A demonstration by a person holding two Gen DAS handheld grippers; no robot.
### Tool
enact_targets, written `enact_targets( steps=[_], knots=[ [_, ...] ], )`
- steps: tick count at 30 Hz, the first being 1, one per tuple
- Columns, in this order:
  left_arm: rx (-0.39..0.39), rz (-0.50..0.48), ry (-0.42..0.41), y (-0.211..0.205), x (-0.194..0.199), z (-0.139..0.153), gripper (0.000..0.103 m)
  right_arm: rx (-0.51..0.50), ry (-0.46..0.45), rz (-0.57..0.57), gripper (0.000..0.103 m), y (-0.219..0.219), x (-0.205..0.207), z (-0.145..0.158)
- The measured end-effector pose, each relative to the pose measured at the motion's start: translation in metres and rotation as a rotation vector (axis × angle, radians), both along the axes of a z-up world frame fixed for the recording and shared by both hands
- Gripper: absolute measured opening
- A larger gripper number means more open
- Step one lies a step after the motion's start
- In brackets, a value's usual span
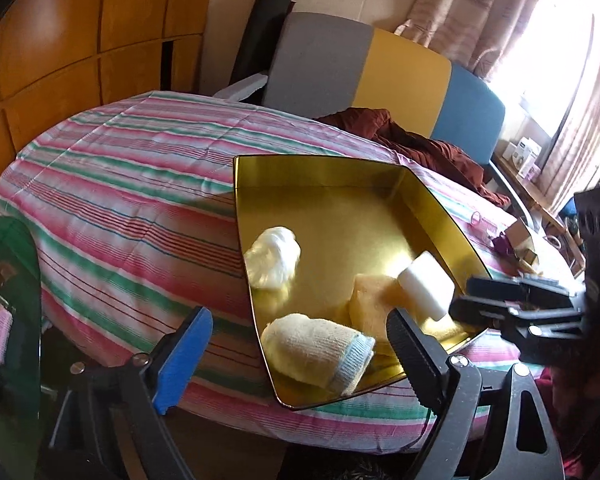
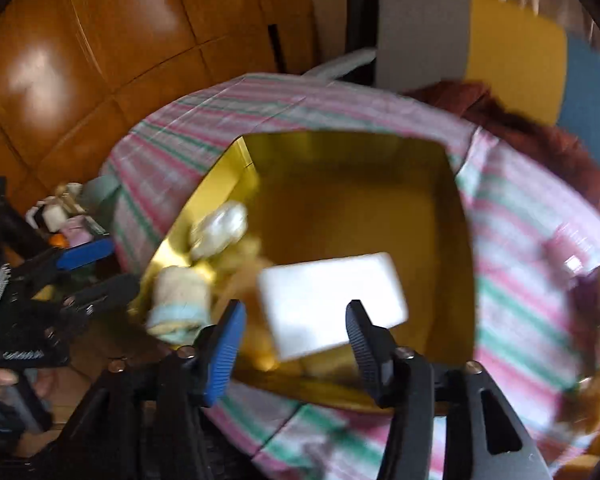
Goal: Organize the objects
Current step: 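Carry the white foam block into the tray and open the right tool, then grasp another yellow sponge with the left tool while the right tool reaches the pile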
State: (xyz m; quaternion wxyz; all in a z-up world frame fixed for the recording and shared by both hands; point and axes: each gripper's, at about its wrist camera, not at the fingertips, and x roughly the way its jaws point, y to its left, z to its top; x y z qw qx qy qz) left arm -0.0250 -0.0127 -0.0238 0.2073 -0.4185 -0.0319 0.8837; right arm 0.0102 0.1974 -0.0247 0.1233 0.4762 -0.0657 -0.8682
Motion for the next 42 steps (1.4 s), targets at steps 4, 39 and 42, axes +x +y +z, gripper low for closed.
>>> enact_targets(
  steps=[4, 39, 42],
  knots=[
    [0.01, 0.009, 0.013, 0.005, -0.003, 0.004, 0.09, -0.029, -0.007, -0.045, 0.054, 0.01, 0.01, -0.002],
    [-0.122, -0.153, 0.144, 0.097, 0.022, 0.028, 0.098, 0.069, 0.141, -0.463, 0.099, 0.121, 0.072, 0.012],
    [-0.123, -0.196, 0.148, 0.109, 0.028, 0.028, 0.102, 0.069, 0.156, -0.523, 0.101, 0.141, 0.084, 0.017]
  ],
)
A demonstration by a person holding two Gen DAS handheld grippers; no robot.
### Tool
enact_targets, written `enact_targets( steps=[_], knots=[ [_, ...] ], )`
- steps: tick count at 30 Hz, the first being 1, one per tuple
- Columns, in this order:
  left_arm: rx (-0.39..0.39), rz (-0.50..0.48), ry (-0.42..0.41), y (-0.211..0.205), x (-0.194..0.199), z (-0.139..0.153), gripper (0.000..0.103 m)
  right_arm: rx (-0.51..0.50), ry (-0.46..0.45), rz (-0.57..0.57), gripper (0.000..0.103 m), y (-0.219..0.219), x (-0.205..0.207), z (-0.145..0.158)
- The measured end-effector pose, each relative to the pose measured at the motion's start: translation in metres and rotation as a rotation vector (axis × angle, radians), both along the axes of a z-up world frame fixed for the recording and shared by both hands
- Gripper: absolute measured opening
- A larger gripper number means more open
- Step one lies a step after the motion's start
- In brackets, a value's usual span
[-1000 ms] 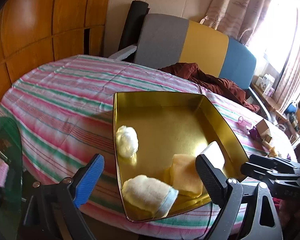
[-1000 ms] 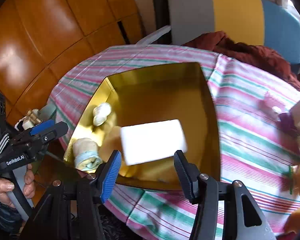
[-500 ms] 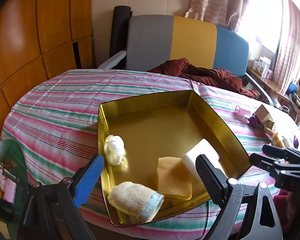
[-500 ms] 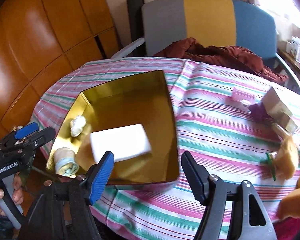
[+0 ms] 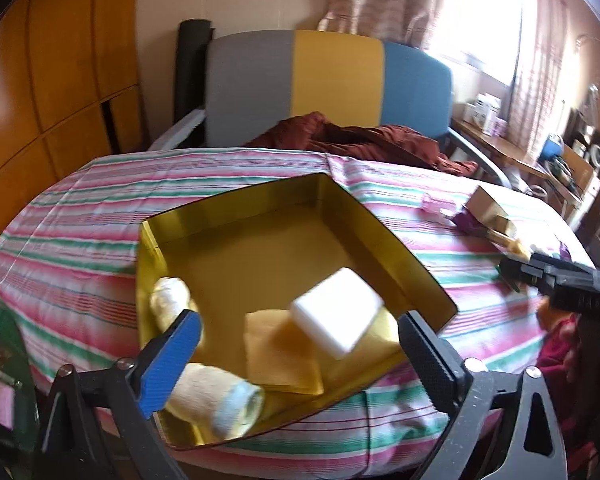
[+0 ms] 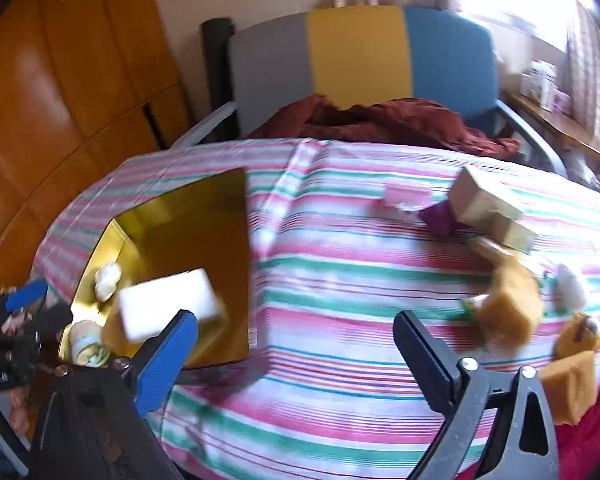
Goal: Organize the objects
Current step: 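Grasp another yellow sponge with the left tool while the right tool reaches the pile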
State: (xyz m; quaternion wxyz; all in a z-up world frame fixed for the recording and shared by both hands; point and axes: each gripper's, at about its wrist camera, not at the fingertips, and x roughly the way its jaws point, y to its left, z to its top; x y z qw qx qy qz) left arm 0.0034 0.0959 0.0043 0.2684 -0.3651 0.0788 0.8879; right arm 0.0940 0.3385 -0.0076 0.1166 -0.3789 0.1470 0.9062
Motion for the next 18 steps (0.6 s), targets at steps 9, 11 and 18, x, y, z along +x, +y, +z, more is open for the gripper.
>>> enact_targets(
  steps=[9, 11, 18],
  knots=[
    [0.078, -0.168, -0.076, 0.036, 0.012, 0.0, 0.103, 0.003, 0.097, -0.315, 0.103, 0.094, 0.069, 0.032],
    [0.095, -0.205, -0.1, 0.046, 0.015, -0.001, 0.103, 0.001, 0.117, -0.394, 0.103, 0.116, 0.088, 0.038],
    [0.073, -0.34, -0.186, 0.087, 0.028, -0.014, 0.103, -0.015, 0.184, -0.58, 0.103, 0.168, 0.145, 0.051]
  ],
)
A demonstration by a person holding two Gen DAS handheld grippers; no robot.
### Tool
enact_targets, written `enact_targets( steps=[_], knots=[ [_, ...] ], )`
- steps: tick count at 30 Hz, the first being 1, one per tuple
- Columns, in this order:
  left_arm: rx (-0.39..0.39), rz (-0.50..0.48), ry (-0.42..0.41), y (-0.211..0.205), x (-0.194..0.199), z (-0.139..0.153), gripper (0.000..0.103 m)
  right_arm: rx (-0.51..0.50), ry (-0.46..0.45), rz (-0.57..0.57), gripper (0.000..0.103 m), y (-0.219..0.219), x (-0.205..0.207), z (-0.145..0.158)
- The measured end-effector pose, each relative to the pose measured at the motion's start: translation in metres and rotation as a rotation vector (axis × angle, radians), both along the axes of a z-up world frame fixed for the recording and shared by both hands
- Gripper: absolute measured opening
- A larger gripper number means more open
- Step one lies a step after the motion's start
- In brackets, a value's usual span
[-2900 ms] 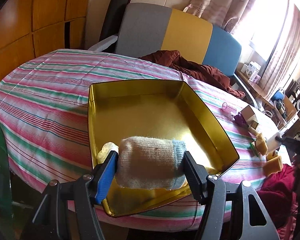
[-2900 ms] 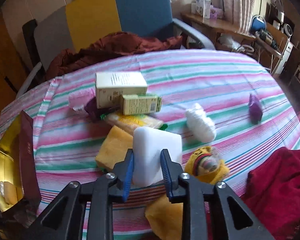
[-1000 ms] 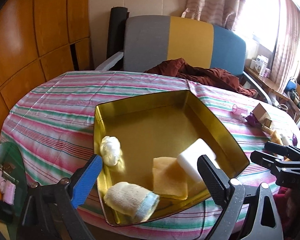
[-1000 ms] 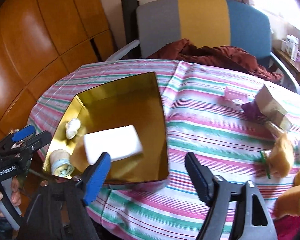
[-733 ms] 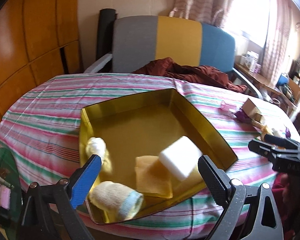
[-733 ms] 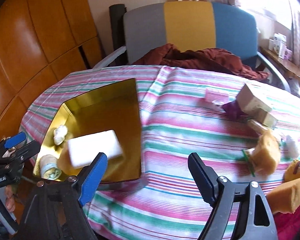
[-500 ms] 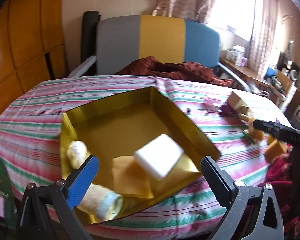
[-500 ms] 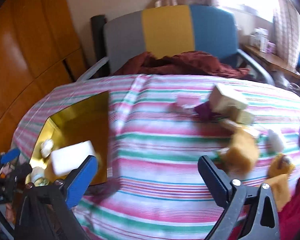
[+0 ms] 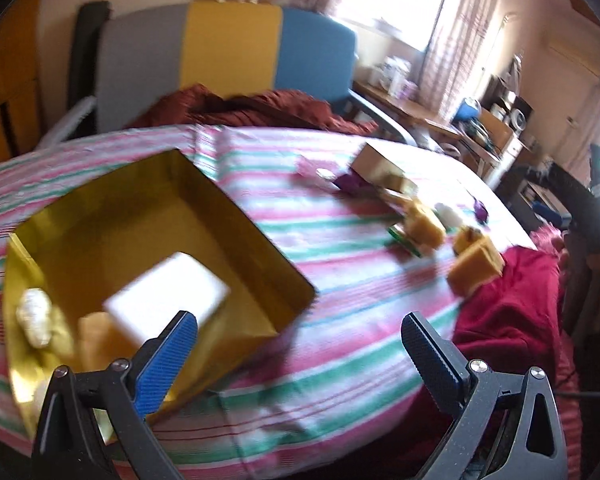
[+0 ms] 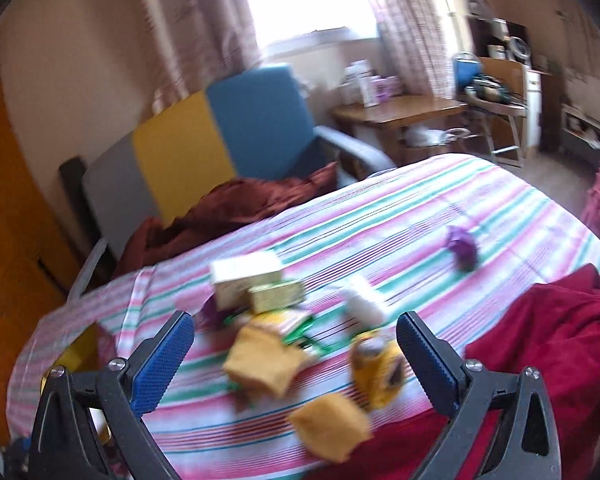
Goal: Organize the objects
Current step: 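Grasp another yellow sponge with the left tool while the right tool reaches the pile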
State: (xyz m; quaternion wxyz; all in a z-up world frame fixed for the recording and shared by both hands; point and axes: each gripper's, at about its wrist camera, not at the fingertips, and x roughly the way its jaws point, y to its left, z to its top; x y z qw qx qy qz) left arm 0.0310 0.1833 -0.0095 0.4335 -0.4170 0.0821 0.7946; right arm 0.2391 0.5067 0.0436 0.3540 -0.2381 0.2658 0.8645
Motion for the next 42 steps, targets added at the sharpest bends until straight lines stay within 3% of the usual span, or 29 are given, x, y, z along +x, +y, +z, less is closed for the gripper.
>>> enact_targets(
  steps=[7, 14, 16, 22, 30, 36, 42],
  knots=[
    [-0.031, -0.093, -0.038, 0.035, 0.014, -0.01, 0.103, -0.122, 0.03, -0.091, 0.103, 0.028, 0.024, -0.026],
    [-0.082, -0.153, -0.141, 0.072, 0.013, -0.026, 0.101, -0.293, 0.096, -0.102, 0.103, 0.047, 0.035, -0.052],
    [-0.089, -0.173, -0.131, 0.084, 0.015, -0.026, 0.101, -0.33, 0.124, -0.102, 0.102, 0.05, 0.038, -0.056],
    [-0.03, -0.258, -0.131, 0.132, 0.024, -0.02, 0.102, -0.355, 0.187, -0.077, 0.102, 0.051, 0.041, -0.058],
    [-0.05, -0.414, -0.087, 0.209, 0.054, -0.017, 0.102, -0.39, 0.26, -0.042, 0.102, 0.055, 0.045, -0.06],
    [-0.078, -0.532, -0.005, 0.25, 0.084, -0.018, 0.102, -0.399, 0.225, -0.012, 0.102, 0.072, 0.045, -0.058],
    [-0.139, -0.591, -0.007, 0.28, 0.096, -0.04, 0.093, -0.351, 0.12, 0.015, 0.102, 0.101, 0.036, -0.046]
  ],
)
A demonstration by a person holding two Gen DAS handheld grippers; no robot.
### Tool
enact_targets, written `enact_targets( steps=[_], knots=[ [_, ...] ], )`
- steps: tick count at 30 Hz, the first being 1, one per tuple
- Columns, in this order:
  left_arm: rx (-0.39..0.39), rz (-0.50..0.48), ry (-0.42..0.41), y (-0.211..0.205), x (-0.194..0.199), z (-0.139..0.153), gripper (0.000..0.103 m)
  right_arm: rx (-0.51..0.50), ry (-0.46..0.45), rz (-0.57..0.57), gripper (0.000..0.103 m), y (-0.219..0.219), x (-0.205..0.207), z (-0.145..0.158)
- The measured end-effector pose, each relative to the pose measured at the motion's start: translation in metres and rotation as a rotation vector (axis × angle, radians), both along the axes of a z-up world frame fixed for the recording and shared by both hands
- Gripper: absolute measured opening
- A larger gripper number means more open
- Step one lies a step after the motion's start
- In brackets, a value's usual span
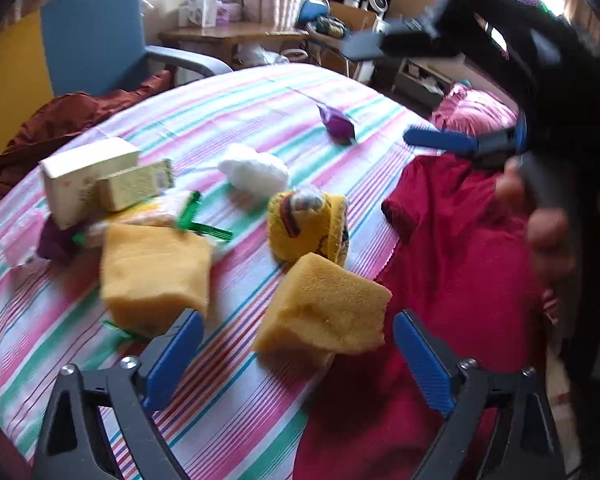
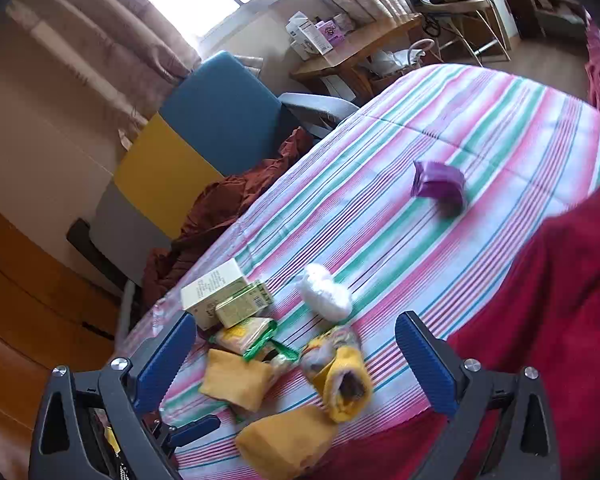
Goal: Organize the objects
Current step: 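Grasp another yellow sponge with the left tool while the right tool reaches the pile, then grasp a plastic-wrapped bundle with the right tool while the left tool lifts the sponge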
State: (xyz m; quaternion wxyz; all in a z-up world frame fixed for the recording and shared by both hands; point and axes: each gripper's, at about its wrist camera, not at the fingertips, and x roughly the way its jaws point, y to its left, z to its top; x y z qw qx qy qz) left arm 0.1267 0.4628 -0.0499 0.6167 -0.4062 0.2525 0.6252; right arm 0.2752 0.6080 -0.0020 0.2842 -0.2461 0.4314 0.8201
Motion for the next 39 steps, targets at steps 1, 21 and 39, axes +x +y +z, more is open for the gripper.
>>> enact_targets(
  steps=[1, 21, 39],
  knots=[
    [-0.006, -0.009, -0.003, 0.003, 0.002, -0.004, 0.086, 0.005, -0.038, 0.02, 0.102, 0.005, -0.006, 0.001],
    [0.111, 0.144, -0.138, -0.065, -0.04, 0.017, 0.055, 0.08, -0.619, 0.344, 0.035, 0.037, -0.14, -0.08],
    [0.259, 0.483, -0.066, -0.228, -0.103, 0.061, 0.055, 0.252, -0.256, 0.553, 0.035, -0.15, -0.177, 0.027]
  ],
)
